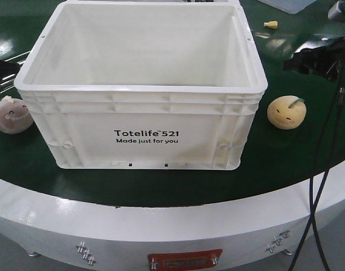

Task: Place moving items into box and shelve
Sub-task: 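Lower left gripper onto pink plush ball, right gripper onto yellow ball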

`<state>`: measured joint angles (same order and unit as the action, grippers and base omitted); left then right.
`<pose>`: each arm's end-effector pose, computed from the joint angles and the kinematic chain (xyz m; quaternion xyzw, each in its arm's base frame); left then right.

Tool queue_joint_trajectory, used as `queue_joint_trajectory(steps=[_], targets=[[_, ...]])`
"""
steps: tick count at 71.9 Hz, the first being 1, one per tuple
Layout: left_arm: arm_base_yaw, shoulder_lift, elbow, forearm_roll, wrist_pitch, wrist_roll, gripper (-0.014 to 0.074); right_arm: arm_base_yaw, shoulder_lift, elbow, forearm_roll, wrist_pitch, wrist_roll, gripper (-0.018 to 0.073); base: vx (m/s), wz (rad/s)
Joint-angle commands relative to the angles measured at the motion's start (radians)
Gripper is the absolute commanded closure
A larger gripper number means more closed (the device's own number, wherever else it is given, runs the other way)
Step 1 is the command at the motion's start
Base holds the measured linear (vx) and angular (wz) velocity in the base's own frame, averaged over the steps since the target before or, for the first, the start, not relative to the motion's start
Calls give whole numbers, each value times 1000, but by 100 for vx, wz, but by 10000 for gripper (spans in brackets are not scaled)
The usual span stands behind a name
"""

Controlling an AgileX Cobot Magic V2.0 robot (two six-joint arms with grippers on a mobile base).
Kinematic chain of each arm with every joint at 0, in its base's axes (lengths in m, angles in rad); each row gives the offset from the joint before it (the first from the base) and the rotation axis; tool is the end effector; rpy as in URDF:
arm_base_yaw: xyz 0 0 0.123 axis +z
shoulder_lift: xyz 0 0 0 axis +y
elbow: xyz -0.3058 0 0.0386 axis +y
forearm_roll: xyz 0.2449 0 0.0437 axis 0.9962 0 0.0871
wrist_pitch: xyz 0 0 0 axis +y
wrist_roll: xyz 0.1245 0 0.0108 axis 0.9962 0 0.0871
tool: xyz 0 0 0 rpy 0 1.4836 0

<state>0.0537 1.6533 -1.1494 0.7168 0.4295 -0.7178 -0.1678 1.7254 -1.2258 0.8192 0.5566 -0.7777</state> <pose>0.3848 0.0550 0.2627 -0.1011 0.9040 0.1278 0.3951 0.4027 -0.0192 0.2564 -0.0145 0.9139 0.1443 0.3792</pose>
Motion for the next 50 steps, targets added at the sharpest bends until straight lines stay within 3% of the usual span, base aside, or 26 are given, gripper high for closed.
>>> queue_joint_trajectory(steps=[1, 29, 50], targets=[[1, -31, -38, 12, -35, -10, 154, 3, -14, -36, 28, 0, -3, 13, 0, 0], [1, -24, -38, 15, -36, -8, 154, 3, 98, -36, 10, 14, -1, 15, 0, 0], [1, -24, -38, 15, -36, -9, 154, 3, 161, -36, -88, 15, 48, 57, 0, 0]])
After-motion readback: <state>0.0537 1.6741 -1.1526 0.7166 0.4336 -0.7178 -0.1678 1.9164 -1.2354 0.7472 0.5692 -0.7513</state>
